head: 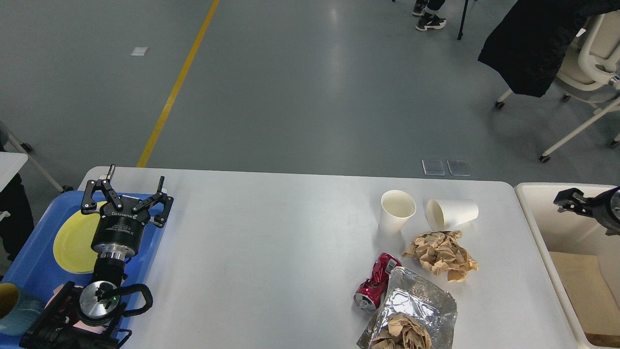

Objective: Tidy desktop
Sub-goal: 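Raise the right gripper out of the bin toward the foil wrapper, then lower the right gripper onto the foil wrapper and grasp it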

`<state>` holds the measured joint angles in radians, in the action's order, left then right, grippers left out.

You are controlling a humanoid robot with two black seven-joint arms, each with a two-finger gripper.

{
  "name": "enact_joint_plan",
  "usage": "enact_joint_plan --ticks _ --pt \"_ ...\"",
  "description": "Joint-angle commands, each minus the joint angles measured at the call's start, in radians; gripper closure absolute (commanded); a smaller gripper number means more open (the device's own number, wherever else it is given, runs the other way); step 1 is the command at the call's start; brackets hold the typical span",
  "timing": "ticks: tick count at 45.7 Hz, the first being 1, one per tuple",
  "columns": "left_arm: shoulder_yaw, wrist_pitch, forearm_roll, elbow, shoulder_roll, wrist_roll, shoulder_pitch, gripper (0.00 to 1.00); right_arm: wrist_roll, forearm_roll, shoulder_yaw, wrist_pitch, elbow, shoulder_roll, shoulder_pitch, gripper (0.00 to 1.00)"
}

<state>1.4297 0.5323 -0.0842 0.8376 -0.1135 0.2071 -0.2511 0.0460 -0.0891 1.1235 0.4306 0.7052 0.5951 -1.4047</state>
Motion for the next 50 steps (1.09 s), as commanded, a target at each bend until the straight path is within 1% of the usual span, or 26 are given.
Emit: enact_joint_plan --ticks 1,4,7,10,17,22,28,31,36,48,50 --pt "0.000 0.000 0.000 0.000 0.000 -0.002 0.001 0.04 0.031 -0.004 0.123 0.151 0.163 -0.075 -0.261 0.00" --pt "0.000 0.000 0.000 0.000 0.000 -0.002 0.001 0.04 0.052 0.002 0.182 0.255 0.215 -0.138 -0.377 0.00" --pt "0.000 0.000 0.001 0.000 0.000 -0.002 0.001 0.04 0.052 0.005 0.206 0.351 0.269 -0.187 -0.477 0.00" --pt "0.000 0.000 0.001 0.000 0.000 -0.002 0.001 0.04 0.054 0.006 0.213 0.413 0.348 -0.213 -0.583 0.00" --pt "0.000 0.000 0.001 0.000 0.000 -0.002 0.001 0.04 0.054 0.020 0.210 0.462 0.551 -0.256 -0.804 0.00" --pt "0.000 0.000 0.001 0.000 0.000 -0.002 0.001 0.04 0.055 0.092 0.222 0.526 0.638 -0.253 -0.956 0.00" --pt "0.000 0.000 0.000 0.000 0.000 -0.002 0.001 0.04 0.055 0.126 0.225 0.529 0.703 -0.252 -1.097 0.00" --pt "0.000 0.000 0.000 0.000 0.000 -0.002 0.000 0.04 0.055 0.138 0.225 0.529 0.721 -0.252 -1.131 0.00" --pt "0.000 0.000 0.000 0.001 0.000 -0.002 0.001 0.04 0.055 0.138 0.223 0.529 0.723 -0.252 -1.133 0.00" --pt "0.000 0.000 0.001 0.000 0.000 -0.002 0.000 0.04 0.054 0.141 0.210 0.529 0.726 -0.250 -1.107 0.00" --pt "0.000 0.000 0.000 0.000 0.000 -0.002 0.001 0.04 0.054 0.141 0.207 0.529 0.728 -0.250 -1.090 0.02"
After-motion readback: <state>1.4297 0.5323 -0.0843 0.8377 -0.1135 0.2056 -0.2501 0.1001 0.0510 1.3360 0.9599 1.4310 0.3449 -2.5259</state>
